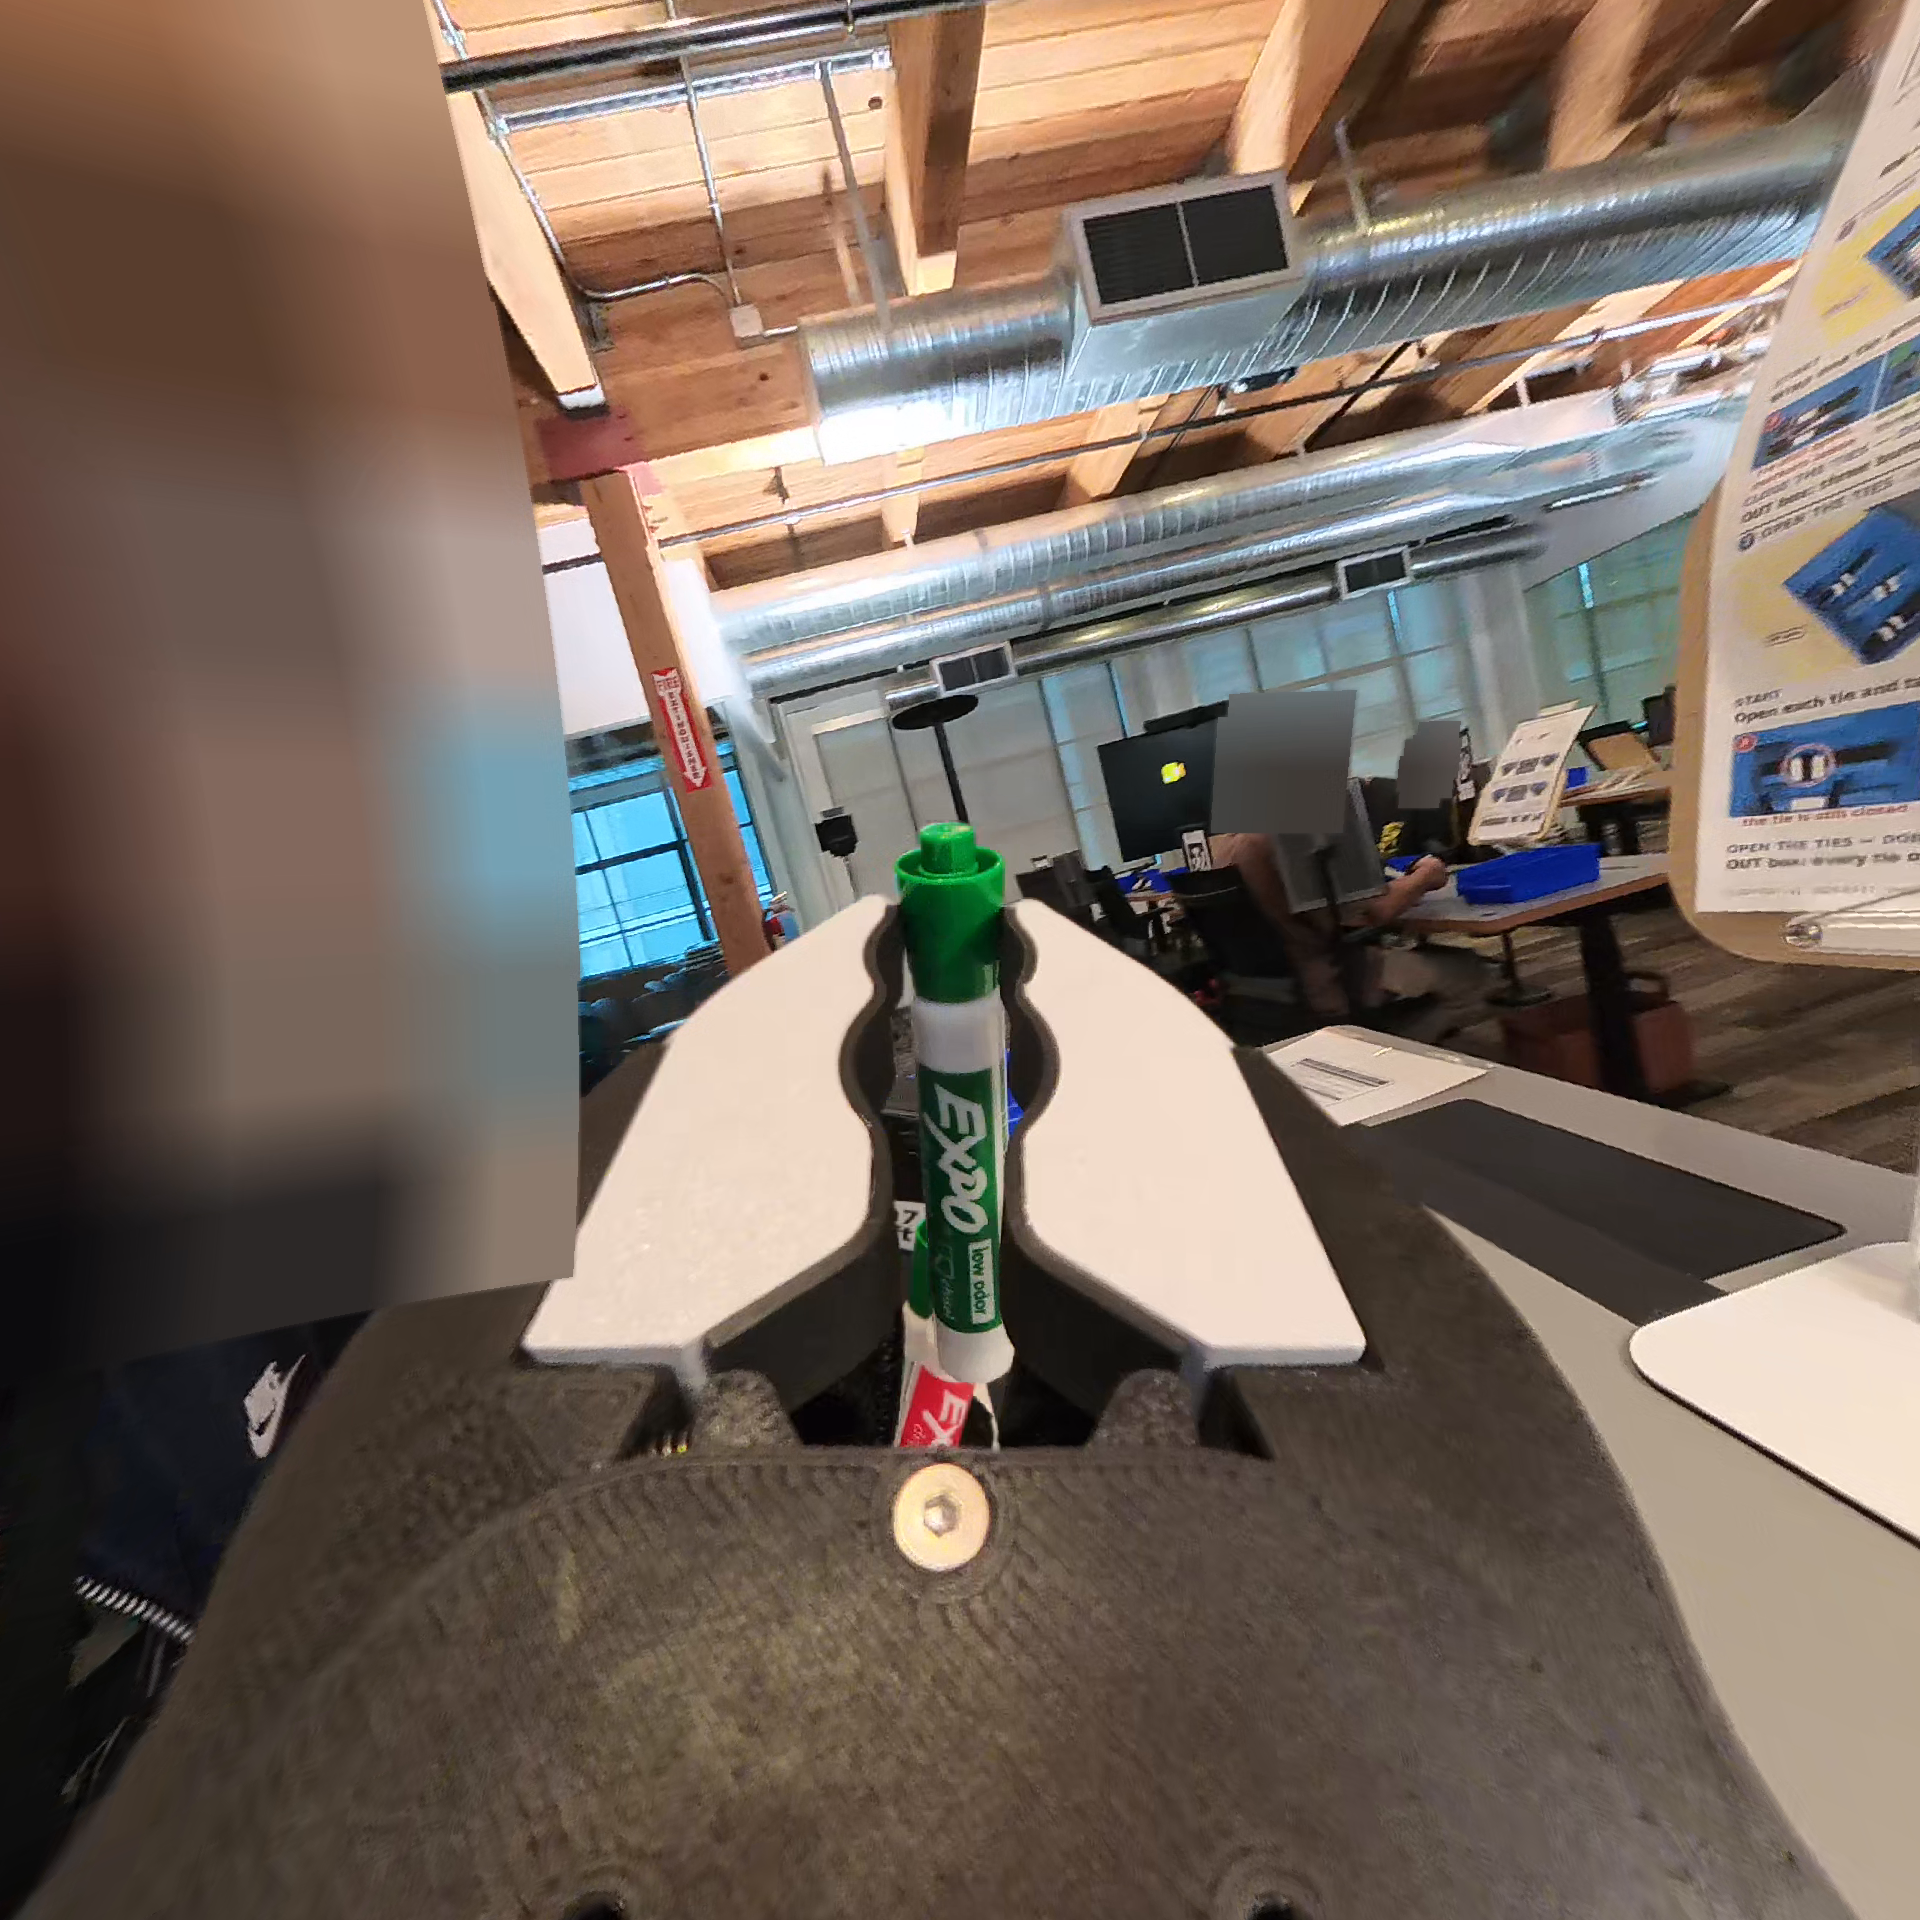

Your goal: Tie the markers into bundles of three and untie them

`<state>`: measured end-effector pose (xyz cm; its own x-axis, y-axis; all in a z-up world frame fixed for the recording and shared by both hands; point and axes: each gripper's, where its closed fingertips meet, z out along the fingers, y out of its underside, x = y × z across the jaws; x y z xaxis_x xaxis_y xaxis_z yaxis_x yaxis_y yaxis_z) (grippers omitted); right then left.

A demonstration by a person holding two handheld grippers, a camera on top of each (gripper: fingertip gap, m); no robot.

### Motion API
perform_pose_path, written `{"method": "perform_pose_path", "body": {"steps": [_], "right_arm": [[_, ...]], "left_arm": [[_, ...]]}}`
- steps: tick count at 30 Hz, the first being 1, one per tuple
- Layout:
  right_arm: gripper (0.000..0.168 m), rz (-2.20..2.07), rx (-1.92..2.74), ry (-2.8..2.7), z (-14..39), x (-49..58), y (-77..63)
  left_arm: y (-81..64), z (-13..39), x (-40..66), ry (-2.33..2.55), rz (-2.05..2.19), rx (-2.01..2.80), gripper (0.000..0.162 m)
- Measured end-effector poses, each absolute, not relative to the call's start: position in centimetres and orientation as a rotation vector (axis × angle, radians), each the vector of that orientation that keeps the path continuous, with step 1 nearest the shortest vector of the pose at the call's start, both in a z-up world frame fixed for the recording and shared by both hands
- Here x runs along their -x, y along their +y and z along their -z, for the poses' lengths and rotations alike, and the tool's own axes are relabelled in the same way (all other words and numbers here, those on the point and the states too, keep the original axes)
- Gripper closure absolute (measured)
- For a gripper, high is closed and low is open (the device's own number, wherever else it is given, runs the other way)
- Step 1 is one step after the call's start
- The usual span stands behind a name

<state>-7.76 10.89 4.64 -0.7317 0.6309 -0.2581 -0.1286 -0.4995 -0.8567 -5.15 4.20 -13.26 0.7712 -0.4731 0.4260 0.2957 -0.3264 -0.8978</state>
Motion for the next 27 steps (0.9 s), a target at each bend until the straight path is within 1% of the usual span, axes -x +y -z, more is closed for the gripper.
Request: {"method": "perform_pose_path", "body": {"steps": [5, 10, 12, 15, 17, 21, 24, 27], "right_arm": [[0.151, -2.277, 0.727, -1.169, -4.0, 7.0, 8.6], [0.151, -2.190, 0.676, -1.171, -2.7, 6.9, 6.3], [0.151, -2.170, 0.635, -1.169, -3.0, 6.4, 5.8], [0.151, -2.192, 0.532, -1.172, -4.8, 4.9, 5.3], [0.151, -2.175, 0.490, -1.170, -6.1, 4.1, 5.4], [0.151, -2.115, 0.456, -1.212, -7.5, 4.1, 6.4], [0.151, -2.195, 0.493, -1.221, -7.6, 4.6, 7.8], [0.151, -2.358, 0.579, -1.262, -6.0, 5.6, 8.0]], "left_arm": [[4.9, 13.6, 6.6, 0.102, 0.560, 1.779, 0.141], [5.2, 13.1, 8.9, 0.101, 0.147, 1.795, 0.141], [5.0, 12.7, 9.7, 0.121, -0.020, 1.785, 0.141], [4.6, 12.4, 10.6, 0.201, -0.254, 1.777, 0.141], [4.7, 12.5, 10.5, 0.214, -0.252, 1.788, 0.141], [5.0, 13.0, 8.1, 0.271, -0.058, 1.797, 0.141], [4.7, 13.3, 5.2, 0.428, 0.043, 1.772, 0.142], [4.6, 13.7, 3.8, 0.502, 0.062, 1.775, 0.142]]}}
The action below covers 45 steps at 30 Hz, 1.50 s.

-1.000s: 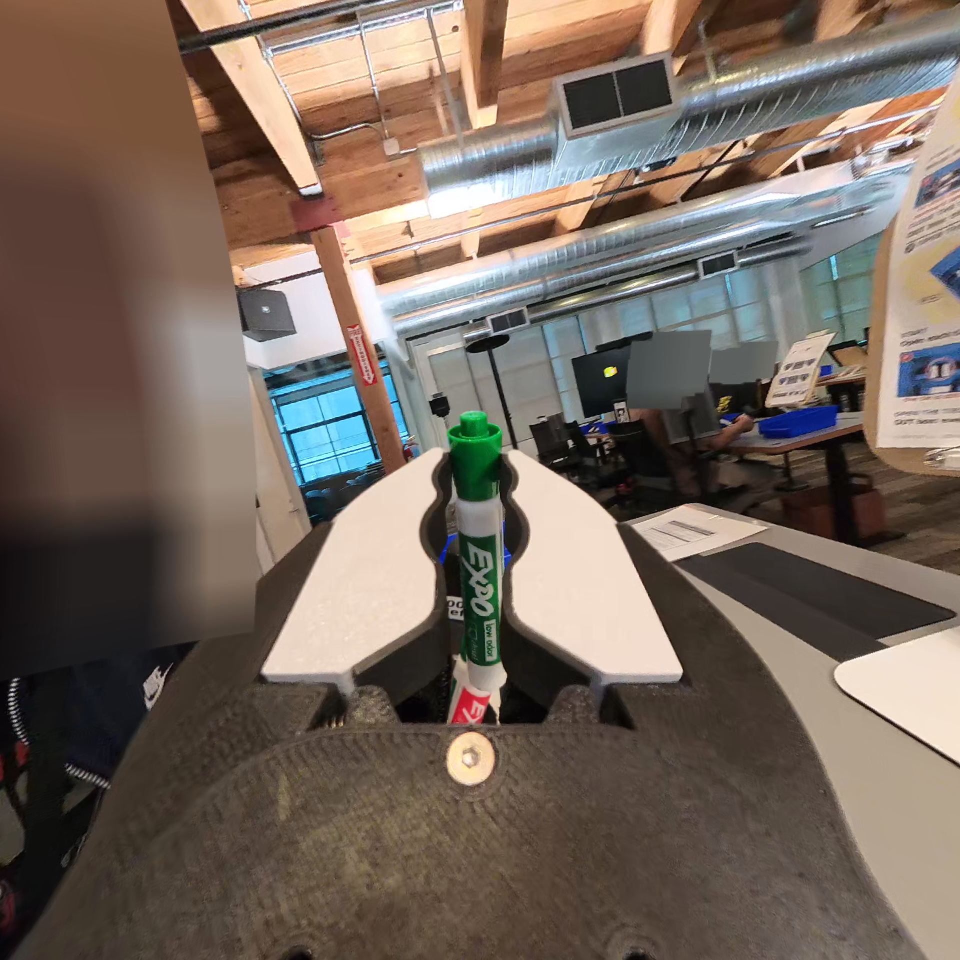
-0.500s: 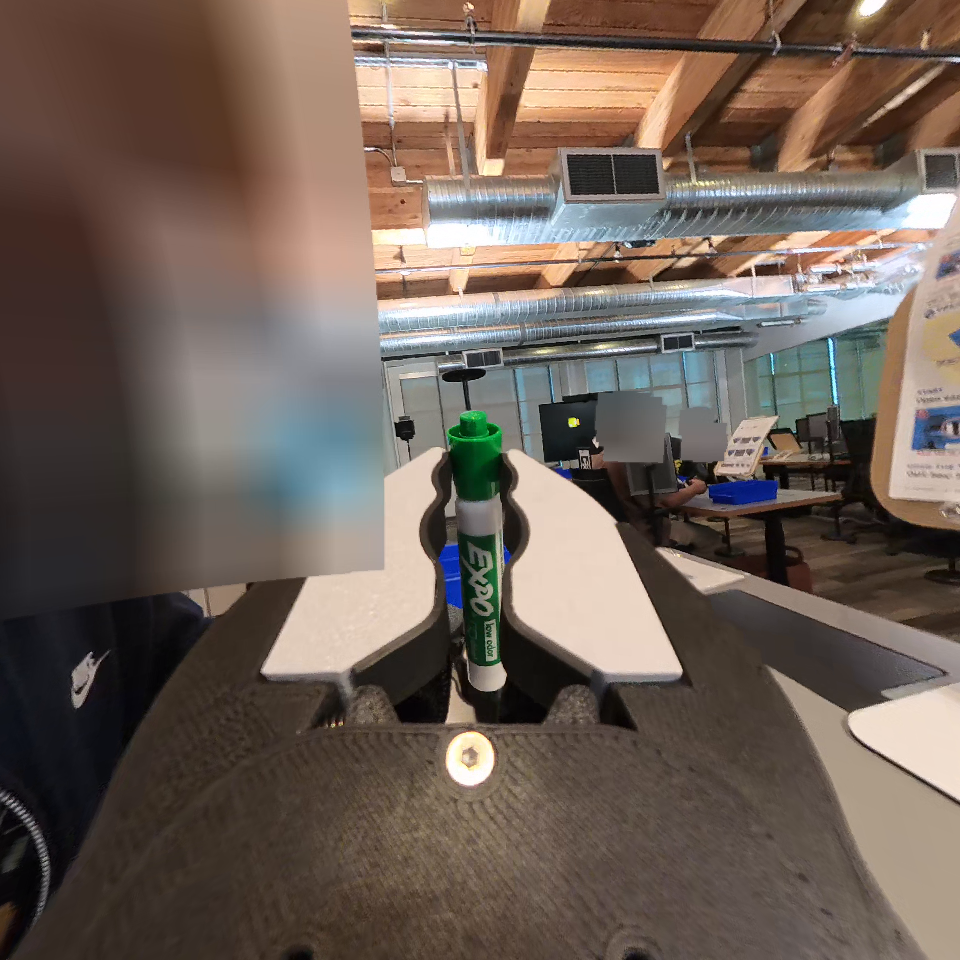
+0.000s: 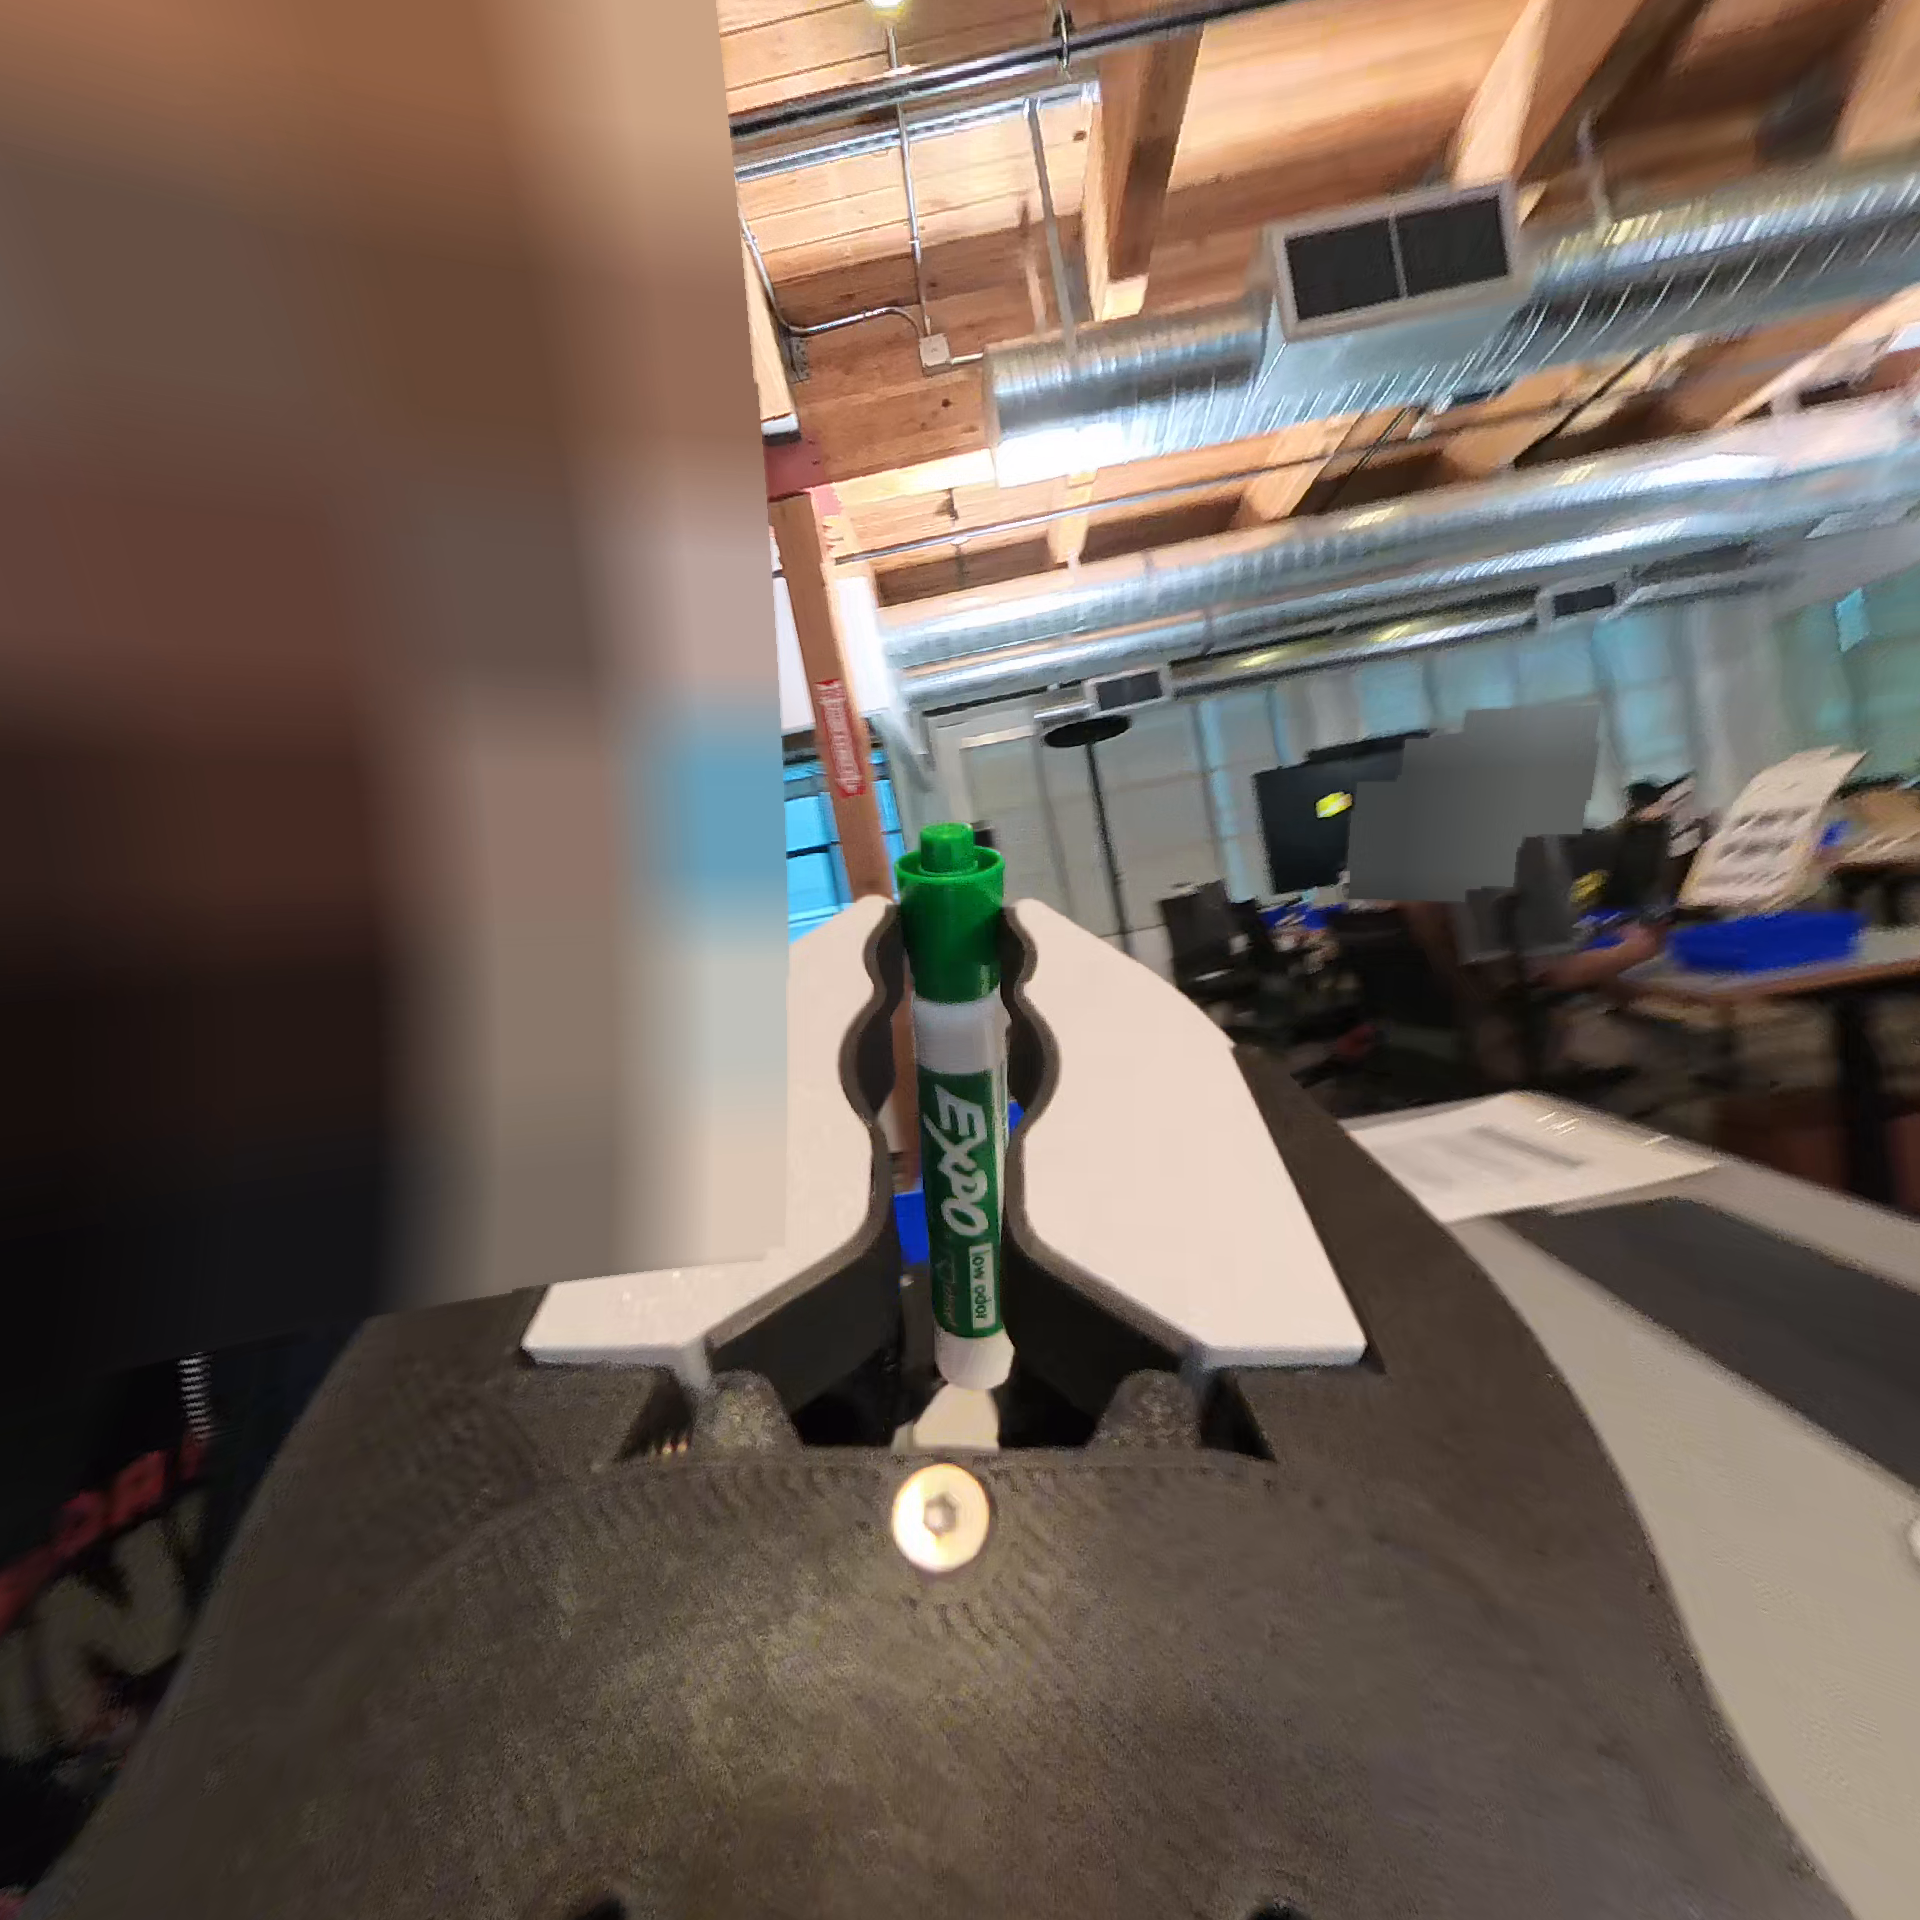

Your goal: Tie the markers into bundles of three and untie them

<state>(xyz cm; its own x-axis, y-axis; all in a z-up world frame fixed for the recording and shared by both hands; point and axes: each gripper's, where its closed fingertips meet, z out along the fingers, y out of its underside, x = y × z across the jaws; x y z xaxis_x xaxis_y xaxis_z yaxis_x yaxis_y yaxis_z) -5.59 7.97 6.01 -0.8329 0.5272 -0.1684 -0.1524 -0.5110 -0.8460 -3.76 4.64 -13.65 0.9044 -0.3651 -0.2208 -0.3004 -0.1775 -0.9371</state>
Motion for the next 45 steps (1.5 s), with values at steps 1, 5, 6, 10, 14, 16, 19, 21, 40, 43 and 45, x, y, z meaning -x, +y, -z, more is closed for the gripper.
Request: {"method": "perform_pose_path", "body": {"steps": [1, 5, 6, 10, 14, 16, 19, 21, 40, 43, 45], "right_arm": [[0.151, -2.424, 0.609, -1.287, -5.2, 5.9, 7.7], [0.151, -2.641, 0.742, -1.411, -2.0, 6.8, 6.0], [0.151, -2.682, 0.781, -1.425, -1.4, 7.0, 5.8], [0.151, -2.808, 0.881, -1.483, 0.2, 7.4, 5.0], [0.151, -2.837, 0.911, -1.462, 1.2, 7.4, 4.8], [0.151, -2.822, 0.910, -1.419, 1.3, 7.4, 5.1], [0.152, -2.737, 0.895, -1.336, 0.8, 7.8, 6.1], [0.151, -2.651, 0.884, -1.289, 0.2, 8.0, 7.1], [0.151, -2.132, 0.648, -1.101, -2.5, 5.1, 6.0], [0.151, -2.113, 0.637, -1.081, -2.2, 5.3, 5.6], [0.151, -2.076, 0.621, -1.086, -1.9, 5.5, 5.2]], "left_arm": [[4.6, 13.7, 3.4, 0.519, 0.084, 1.768, 0.142], [4.0, 13.5, 2.4, 0.555, 0.188, 1.740, 0.142], [3.8, 13.6, 2.2, 0.567, 0.212, 1.738, 0.142], [2.9, 13.9, 0.8, 0.650, 0.328, 1.718, 0.142], [2.1, 14.1, 0.0, 0.692, 0.437, 1.712, 0.142], [1.9, 13.8, 0.0, 0.687, 0.475, 1.700, 0.142], [2.2, 13.5, 0.8, 0.611, 0.526, 1.711, 0.142], [2.4, 13.0, 1.5, 0.544, 0.558, 1.694, 0.142], [5.1, 13.4, 6.5, 0.097, 0.403, 1.781, 0.142], [5.2, 13.5, 6.4, 0.074, 0.426, 1.781, 0.142], [5.4, 13.4, 6.1, 0.048, 0.459, 1.766, 0.142]]}}
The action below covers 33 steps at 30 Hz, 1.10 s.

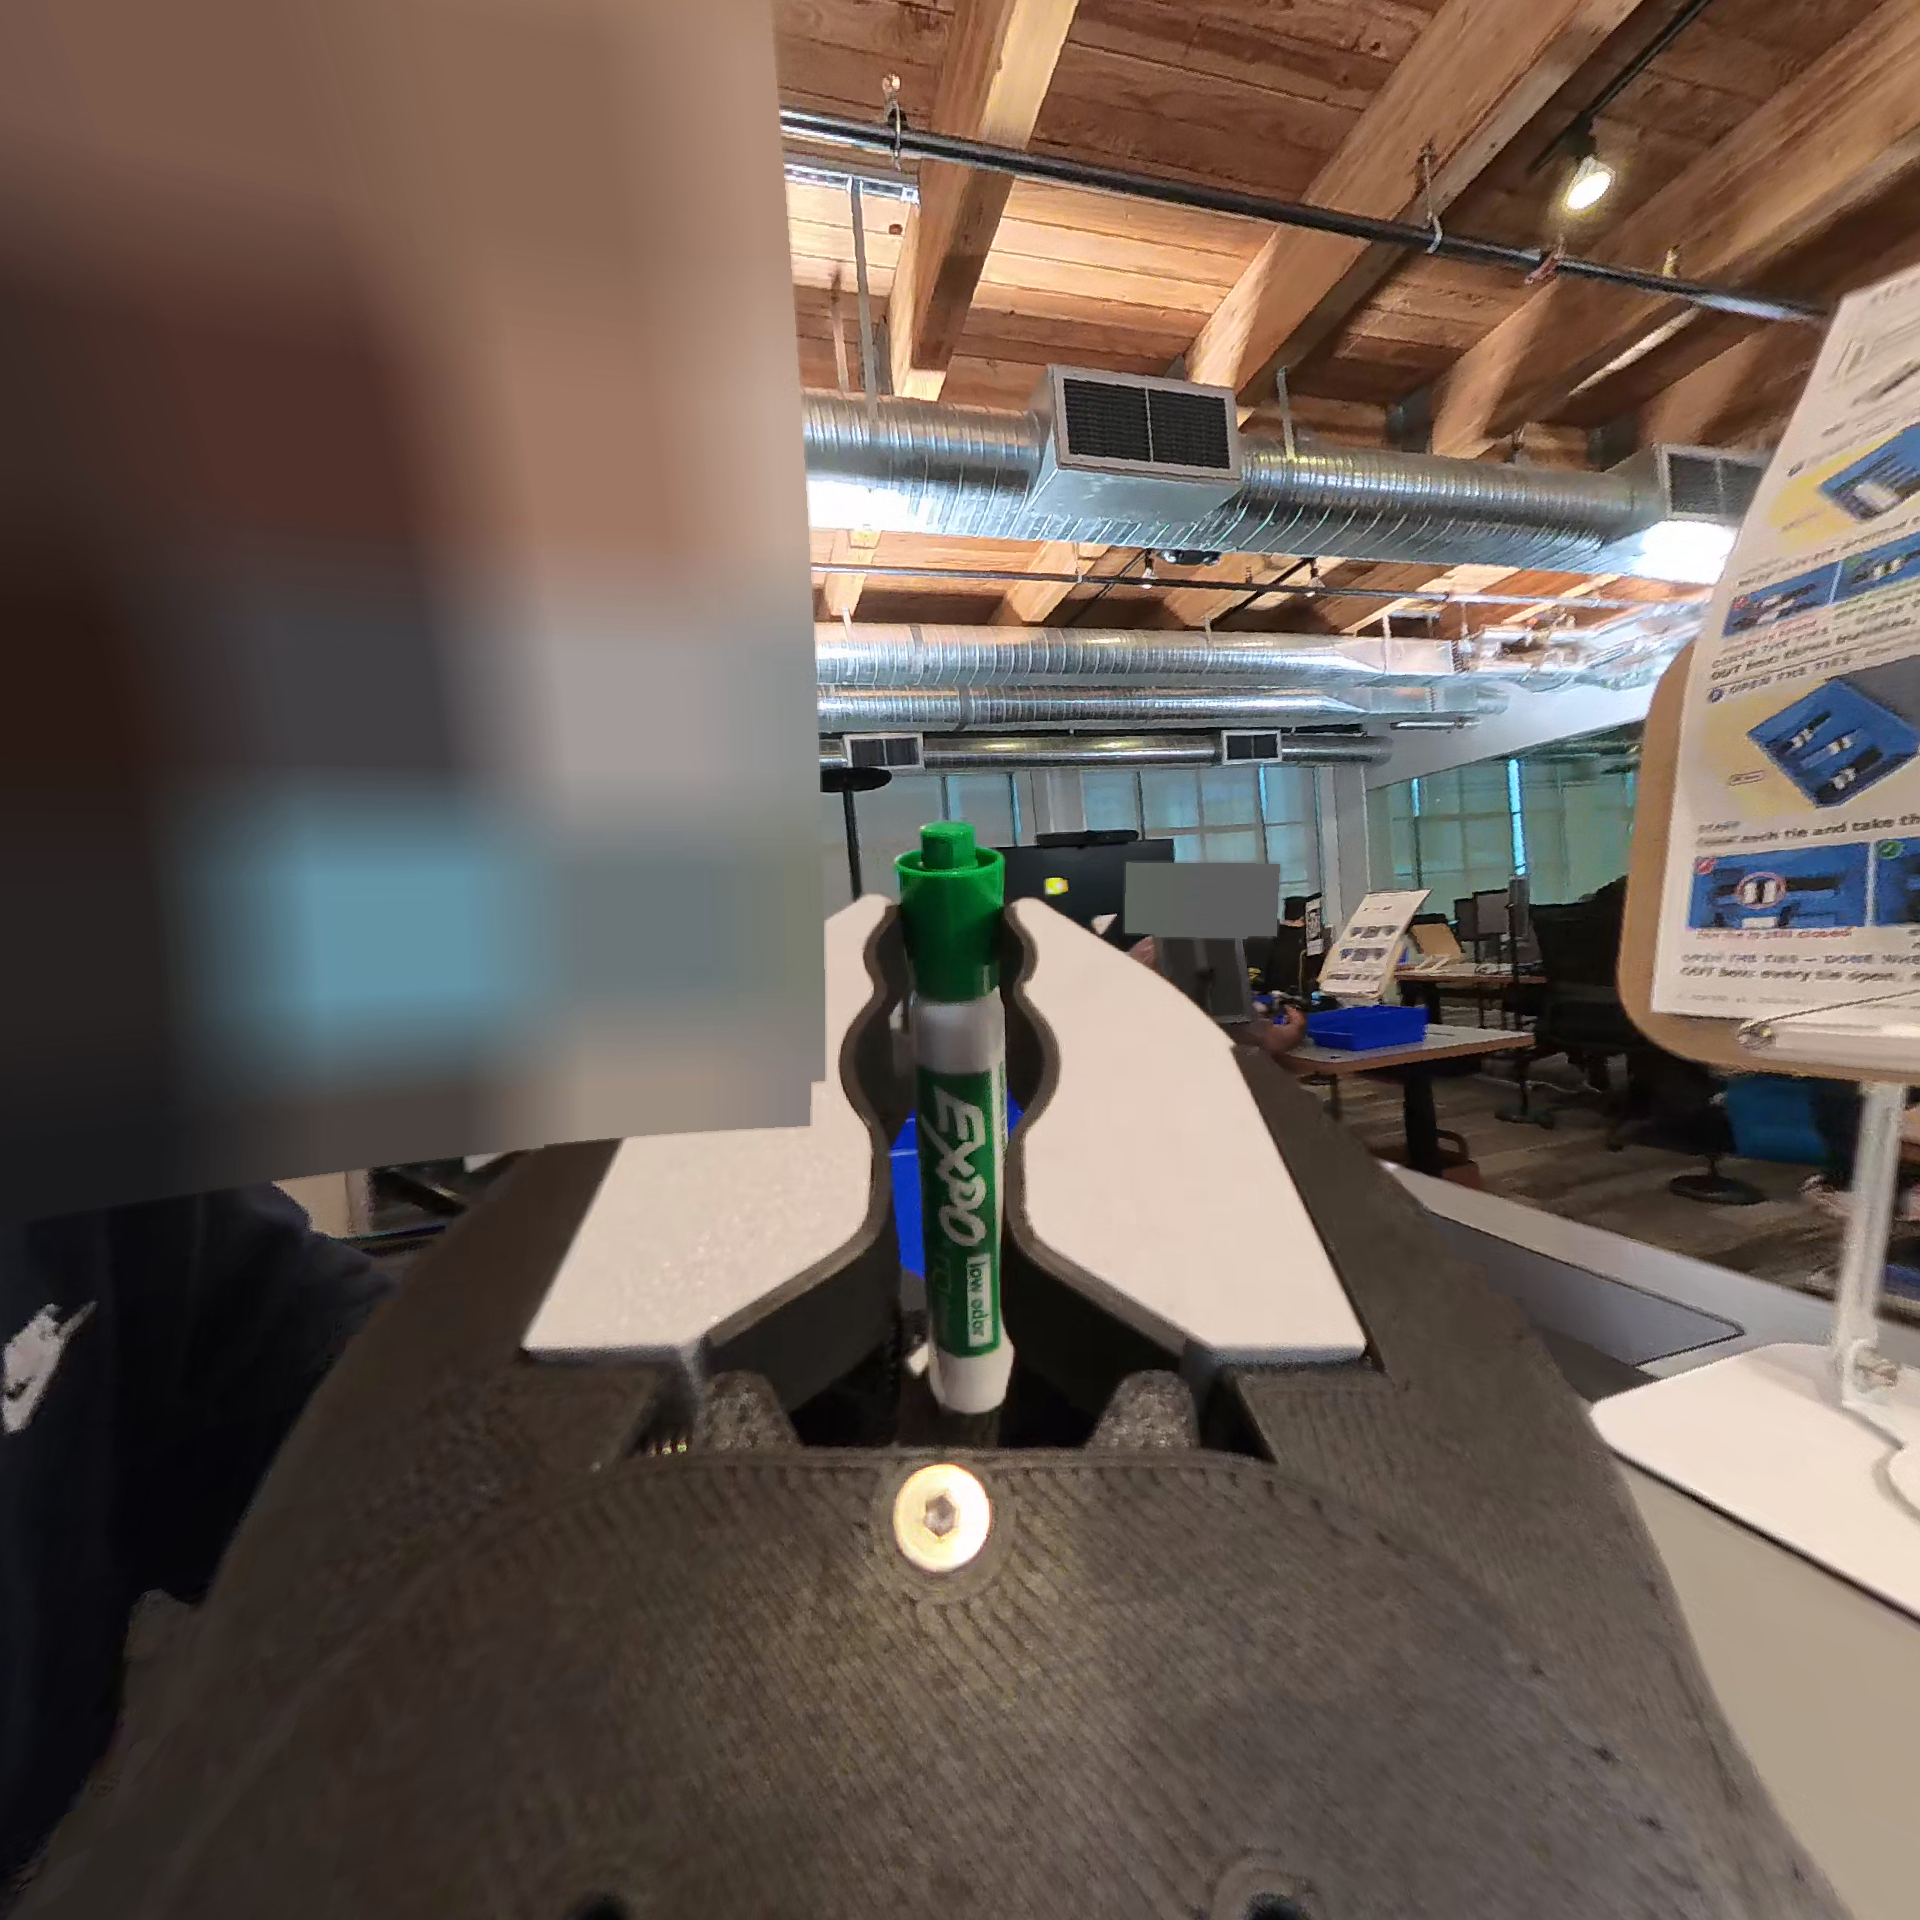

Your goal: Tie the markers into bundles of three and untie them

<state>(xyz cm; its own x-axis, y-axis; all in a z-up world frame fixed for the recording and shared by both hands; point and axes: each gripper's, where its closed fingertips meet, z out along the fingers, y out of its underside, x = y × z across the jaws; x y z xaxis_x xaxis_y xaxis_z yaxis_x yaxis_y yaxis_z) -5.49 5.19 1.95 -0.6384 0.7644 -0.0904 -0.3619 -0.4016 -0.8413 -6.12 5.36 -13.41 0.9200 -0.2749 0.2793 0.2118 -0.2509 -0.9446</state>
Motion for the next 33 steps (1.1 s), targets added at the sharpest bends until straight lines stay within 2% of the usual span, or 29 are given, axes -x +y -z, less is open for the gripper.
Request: {"method": "perform_pose_path", "body": {"steps": [10, 21, 28, 33], "right_arm": [[0.151, -1.689, 0.368, -1.148, -1.4, 4.4, 2.6], [0.151, -1.574, 0.187, -1.220, -0.8, 4.0, -0.1], [0.151, -1.628, 0.240, -1.224, 0.0, 4.2, 0.1], [0.152, -1.858, 0.473, -1.161, -0.7, 5.1, 2.3]], "left_arm": [[5.6, 13.5, 6.0, -0.018, 0.487, 1.761, 0.142], [5.9, 13.9, 4.7, -0.082, 0.615, 1.761, 0.141], [5.8, 14.0, 5.0, -0.090, 0.588, 1.772, 0.142], [5.7, 13.9, 4.9, -0.030, 0.533, 1.777, 0.142]]}}
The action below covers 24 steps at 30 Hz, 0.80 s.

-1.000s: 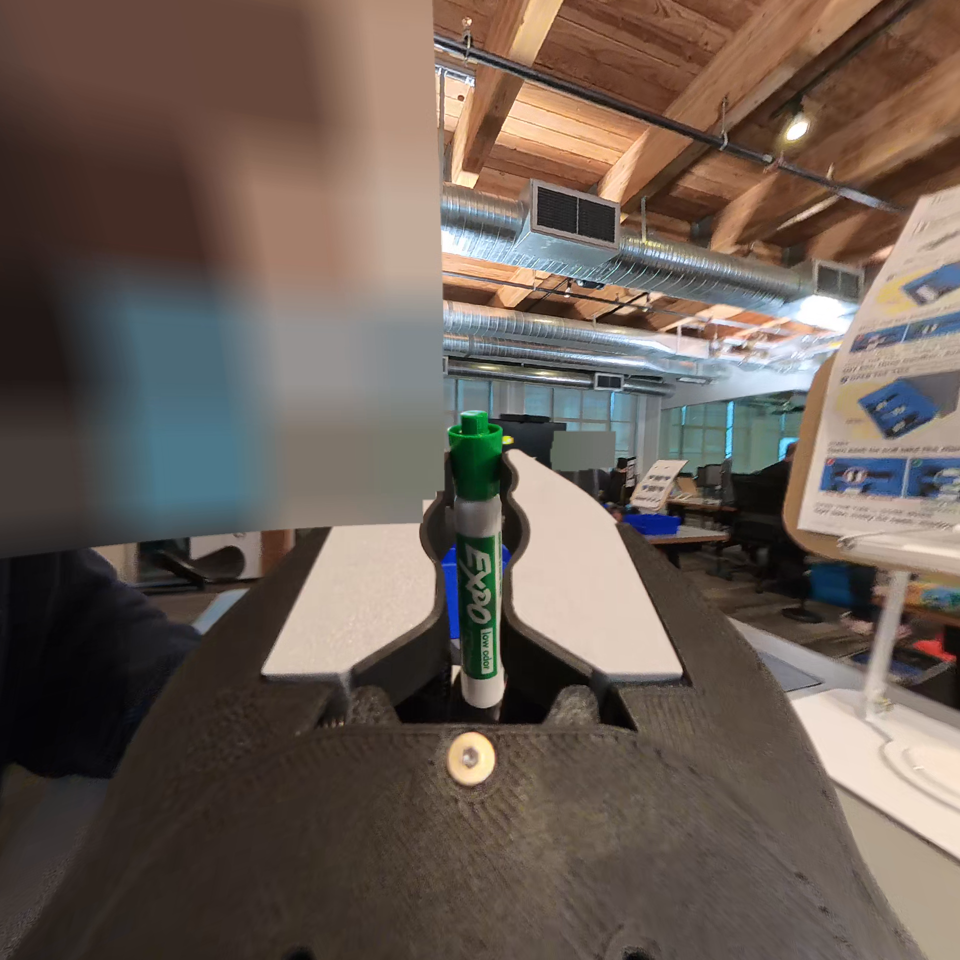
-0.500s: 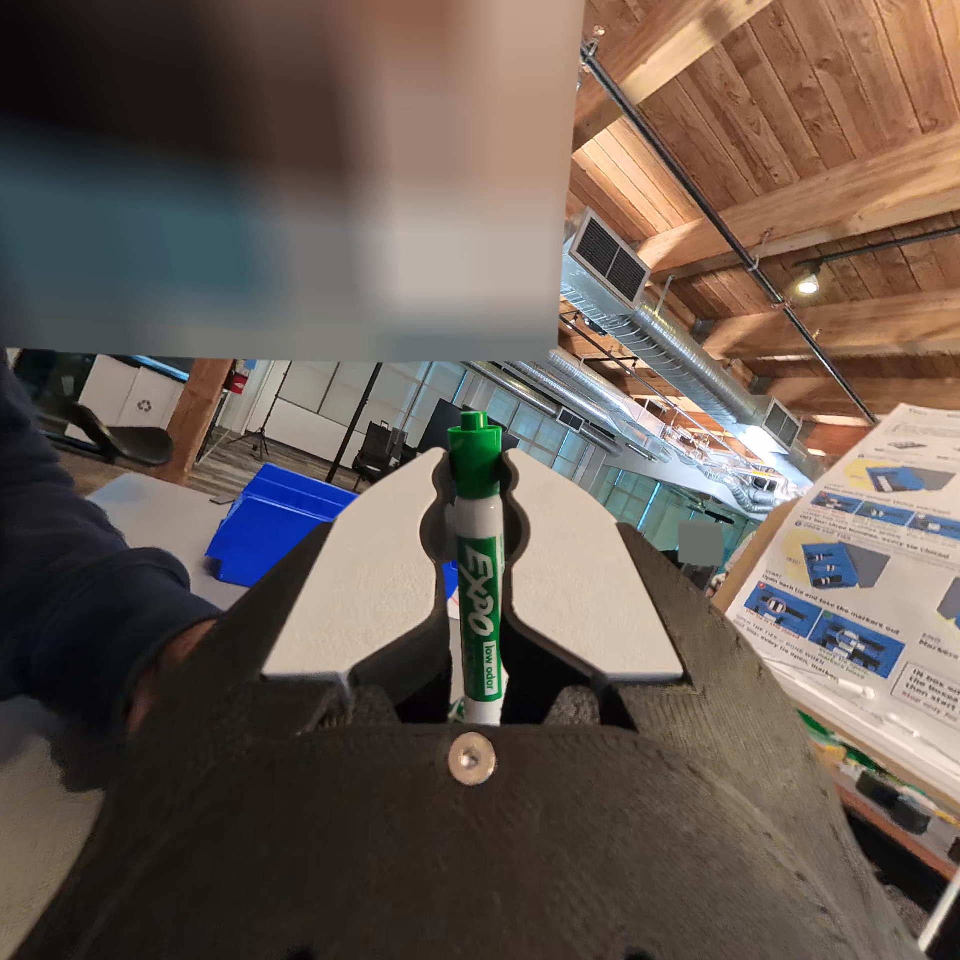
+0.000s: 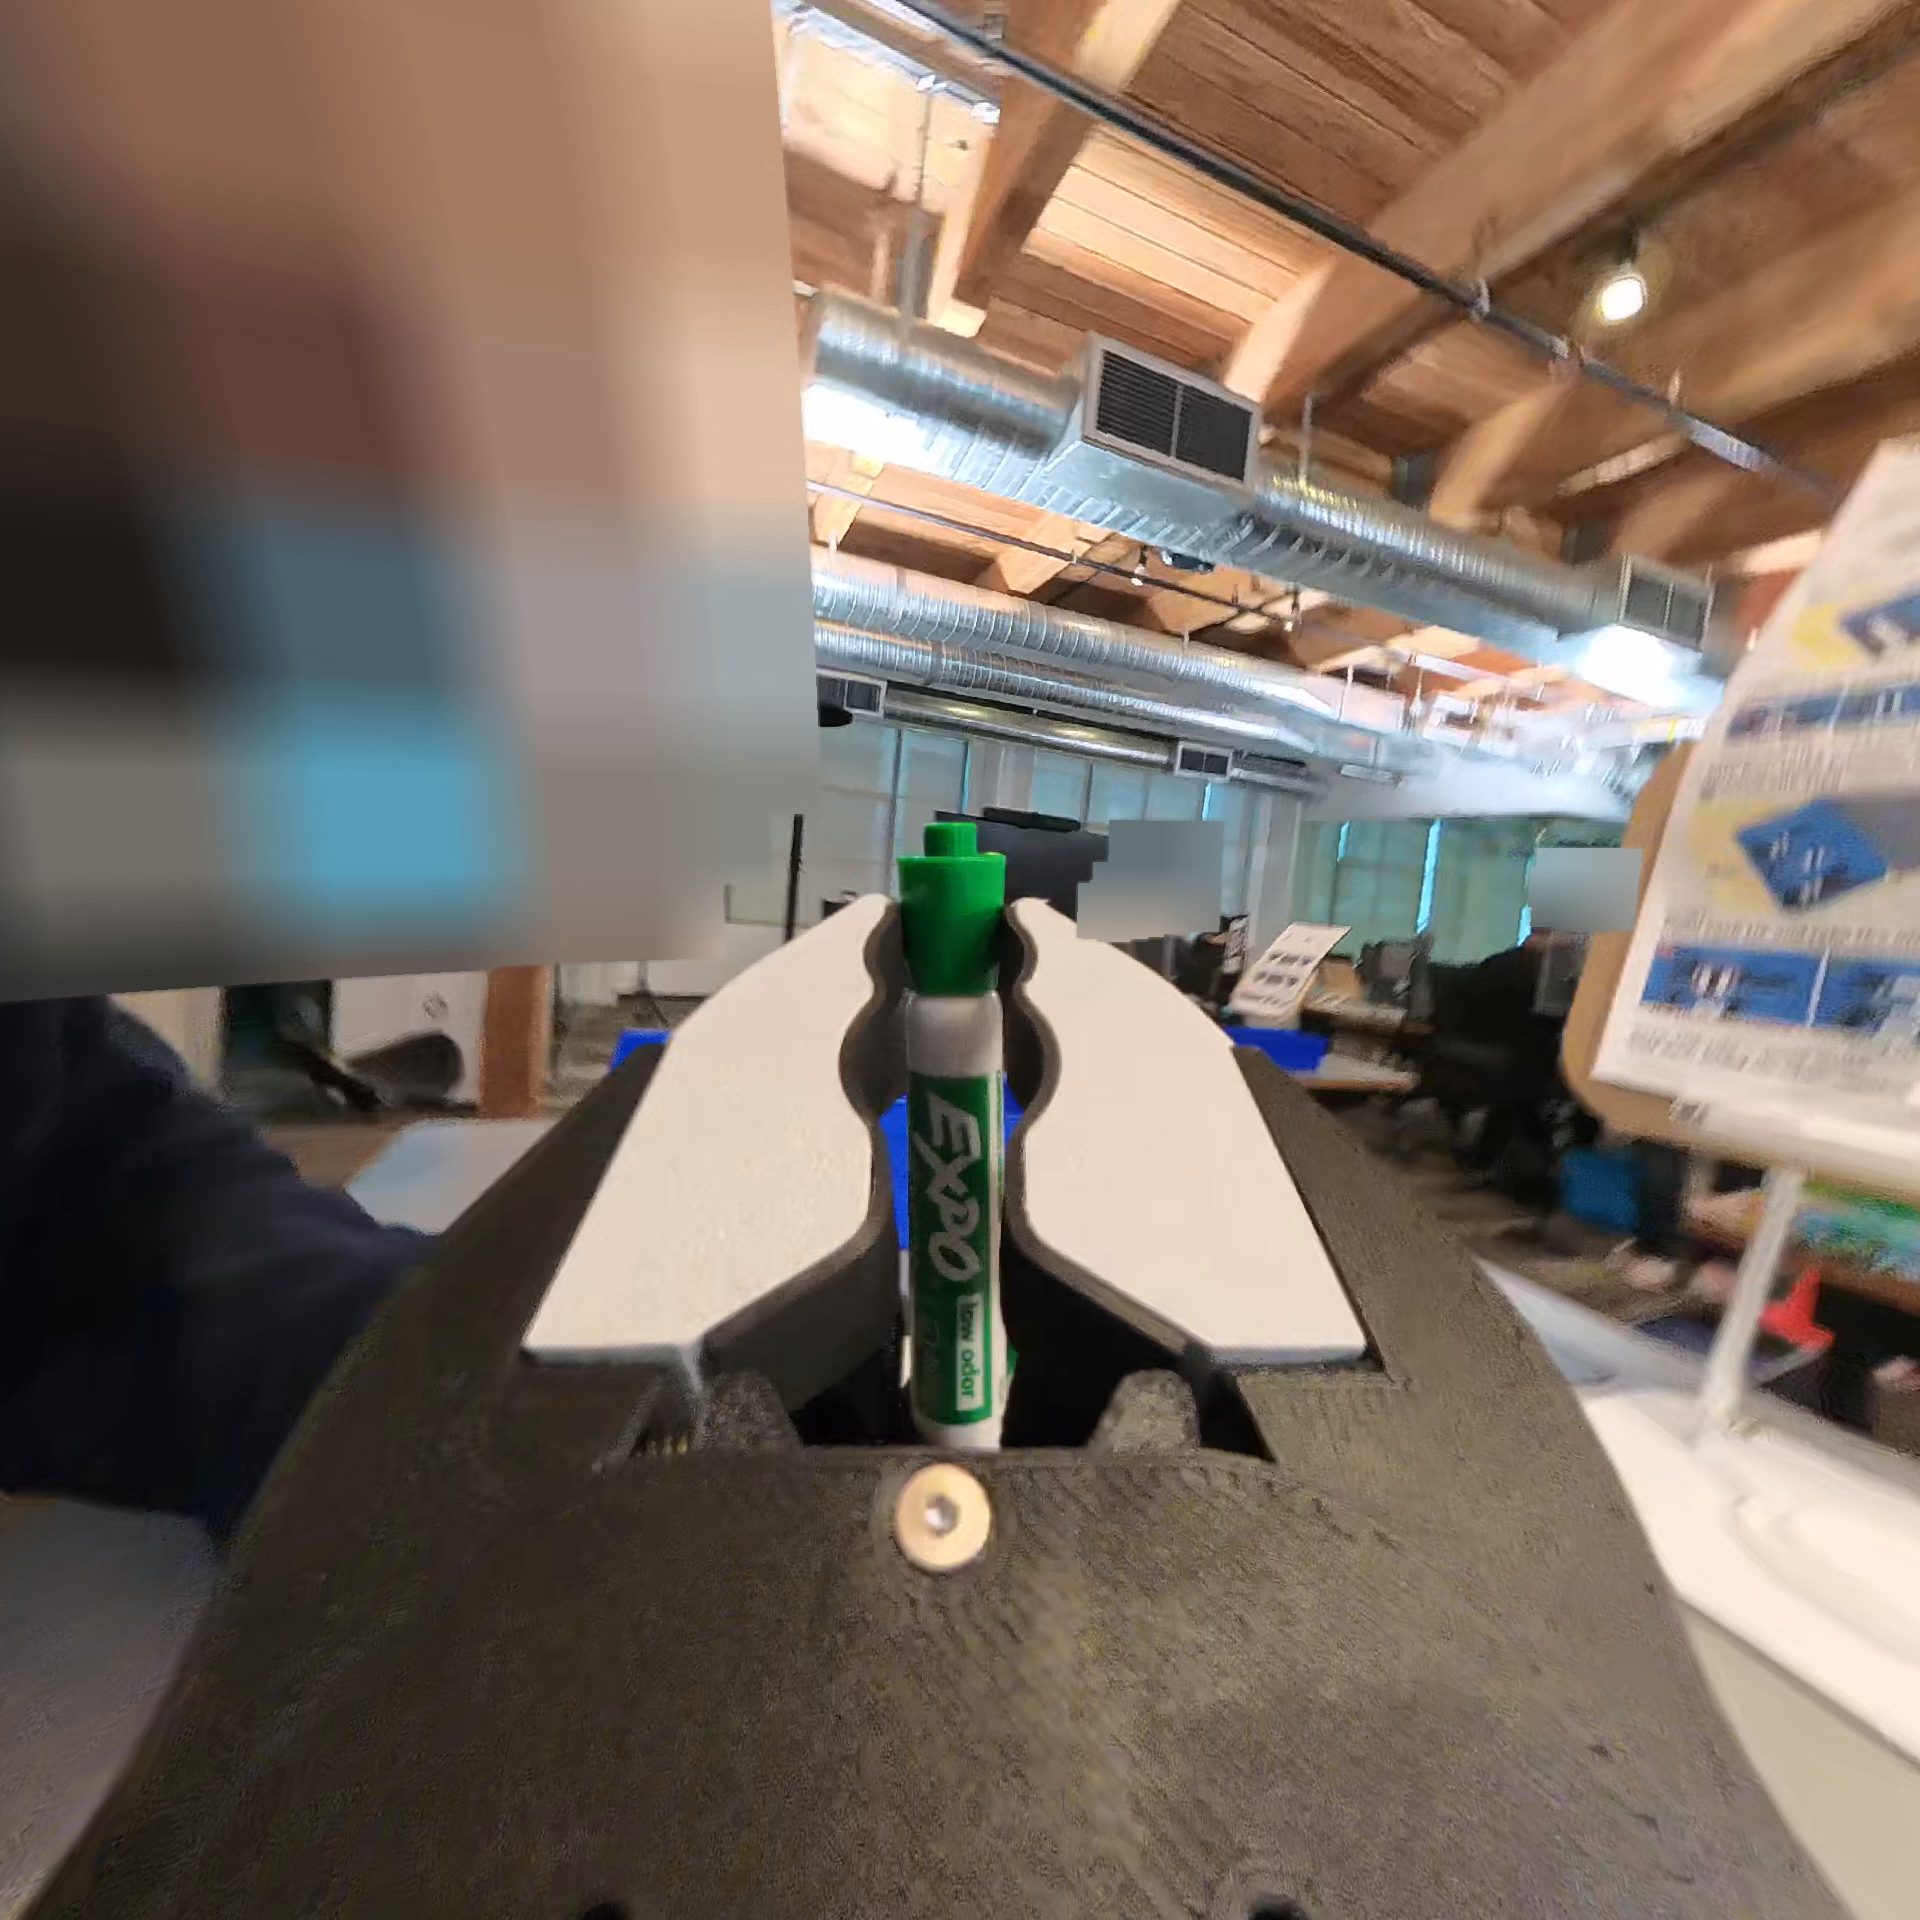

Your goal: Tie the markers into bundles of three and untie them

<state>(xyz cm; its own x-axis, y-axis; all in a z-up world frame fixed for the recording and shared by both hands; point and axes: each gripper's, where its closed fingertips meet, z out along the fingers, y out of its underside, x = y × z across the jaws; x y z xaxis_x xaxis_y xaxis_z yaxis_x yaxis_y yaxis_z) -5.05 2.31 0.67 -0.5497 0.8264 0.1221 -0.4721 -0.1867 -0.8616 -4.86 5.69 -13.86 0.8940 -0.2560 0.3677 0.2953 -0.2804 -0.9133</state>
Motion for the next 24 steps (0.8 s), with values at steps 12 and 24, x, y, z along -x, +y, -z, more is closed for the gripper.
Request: {"method": "perform_pose_path", "body": {"steps": [12, 24], "right_arm": [[0.149, -1.910, 0.824, -1.161, 0.8, 8.0, 5.1], [0.124, -1.537, 0.513, -1.277, -1.1, 7.2, 4.9]], "left_arm": [[5.3, 13.0, 4.6, 0.059, 0.553, 1.726, 0.142], [4.8, 11.9, 5.0, 0.058, 0.606, 1.661, 0.142]]}}
